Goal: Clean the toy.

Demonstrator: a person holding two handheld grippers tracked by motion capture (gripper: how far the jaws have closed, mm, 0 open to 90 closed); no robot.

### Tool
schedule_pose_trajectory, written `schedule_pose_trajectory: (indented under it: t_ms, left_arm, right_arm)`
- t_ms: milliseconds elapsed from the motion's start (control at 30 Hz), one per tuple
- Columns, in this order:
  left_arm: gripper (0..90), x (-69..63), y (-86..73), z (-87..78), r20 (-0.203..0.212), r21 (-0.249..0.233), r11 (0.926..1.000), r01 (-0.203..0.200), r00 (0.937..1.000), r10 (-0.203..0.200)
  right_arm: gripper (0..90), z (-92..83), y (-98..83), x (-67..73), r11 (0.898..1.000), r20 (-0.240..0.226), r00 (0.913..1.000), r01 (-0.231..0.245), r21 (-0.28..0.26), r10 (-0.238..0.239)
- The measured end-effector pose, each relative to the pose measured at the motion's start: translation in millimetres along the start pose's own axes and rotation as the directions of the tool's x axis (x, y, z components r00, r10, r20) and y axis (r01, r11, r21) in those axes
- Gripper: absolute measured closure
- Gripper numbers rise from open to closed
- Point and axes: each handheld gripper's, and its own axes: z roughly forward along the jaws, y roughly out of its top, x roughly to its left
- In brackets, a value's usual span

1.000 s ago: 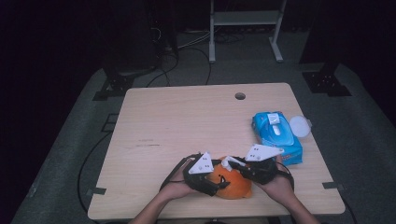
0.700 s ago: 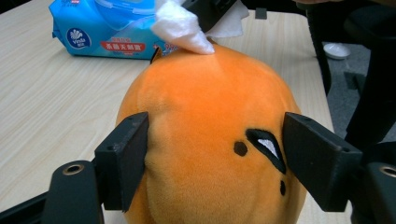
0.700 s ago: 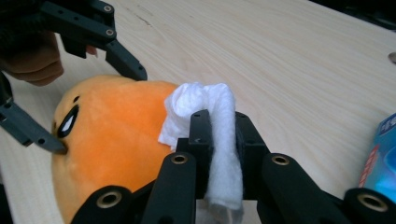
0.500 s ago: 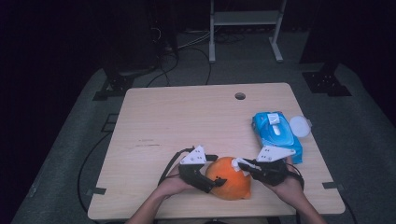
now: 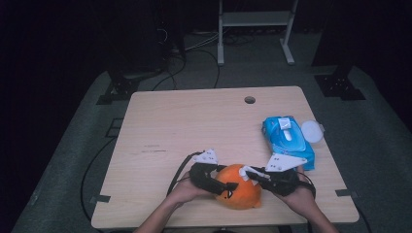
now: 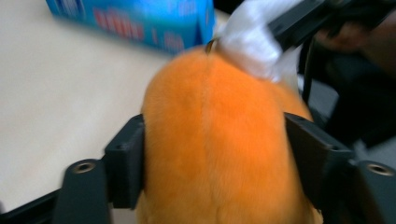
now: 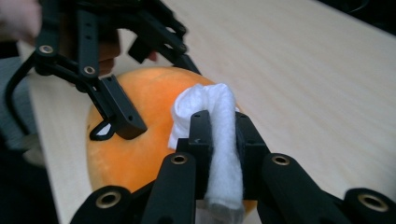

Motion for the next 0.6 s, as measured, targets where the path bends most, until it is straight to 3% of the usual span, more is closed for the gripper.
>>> schedule_pose_trajectory:
  t_ms: [33,67,100,133,167,200,233,267,300,333,367,400,467,600]
  left_arm:
    - [31.9,-4.0,3.7,-1.7,-0.038,-0.019,0.9985,-0.050,0.9981,0.050]
    - [32.3,-8.3,8.5,-3.4,-0.088,-0.041,0.9915,-0.124,0.9889,0.120]
    - [32.3,-11.9,12.3,-5.0,-0.128,-0.048,0.9803,-0.191,0.9745,0.184]
    - [32.1,-14.9,13.8,-5.1,-0.169,-0.058,0.9655,-0.254,0.9557,0.241]
    - [31.7,-16.7,13.0,-4.3,-0.209,-0.049,0.9456,-0.321,0.9291,0.305]
    - [30.4,-16.4,10.4,-2.5,-0.223,-0.021,0.9334,-0.358,0.9117,0.345]
    - [25.5,-8.8,2.8,2.4,-0.187,0.042,0.9438,-0.328,0.9255,0.330]
    - [20.9,-8.8,2.8,2.4,-0.187,0.042,0.9438,-0.328,0.9255,0.330]
    - [17.6,-3.7,-1.4,2.6,-0.169,0.018,0.9626,-0.270,0.9480,0.269]
    - [17.6,1.9,-3.3,0.0,-0.160,-0.002,0.9765,-0.215,0.9640,0.212]
    - [14.4,6.6,-3.9,-2.6,-0.151,-0.016,0.9859,-0.166,0.9751,0.162]
    - [14.4,9.6,-4.1,-4.9,-0.141,-0.023,0.9918,-0.126,0.9824,0.122]
    - [17.1,10.9,-4.5,-5.8,-0.147,-0.005,0.9928,-0.120,0.9820,0.118]
    - [24.6,-0.3,-4.5,-2.0,-0.160,0.016,0.9775,-0.210,0.9646,0.210]
  right_arm:
    - [79.4,-4.4,2.2,-0.9,1.000,0.021,0.9998,-0.002,-0.015,0.003]
    - [79.5,-7.0,3.5,-1.5,1.000,0.040,0.9992,-0.001,-0.028,0.002]
    - [79.5,-9.9,5.2,-2.3,0.999,0.059,0.9981,-0.011,-0.049,0.014]
    - [79.5,-11.6,6.8,-3.5,0.998,0.071,0.9972,-0.017,-0.067,0.022]
    - [79.4,-12.0,7.9,-4.5,0.997,0.082,0.9963,-0.018,-0.077,0.024]
    - [79.4,-10.5,8.5,-5.3,0.997,0.084,0.9961,-0.019,-0.076,0.025]
    - [79.0,0.7,5.2,-6.4,1.000,0.074,0.9972,-0.004,-0.021,0.006]
    - [79.0,0.7,5.2,-6.4,1.000,0.074,0.9972,-0.004,-0.021,0.006]
    - [79.0,11.3,-1.0,-5.6,0.999,0.078,0.9967,0.022,0.023,-0.024]
    - [79.0,11.3,-1.0,-5.6,0.999,0.078,0.9967,0.022,0.023,-0.024]
    - [79.0,13.9,-0.5,-4.2,0.999,0.074,0.9970,0.024,0.026,-0.026]
    - [79.0,13.9,-0.5,-4.2,0.999,0.074,0.9970,0.024,0.026,-0.026]
    - [79.0,14.0,2.9,-1.8,0.999,0.072,0.9970,0.027,0.023,-0.029]
    - [79.4,16.4,10.1,11.0,0.999,0.065,0.9966,0.050,0.001,-0.050]
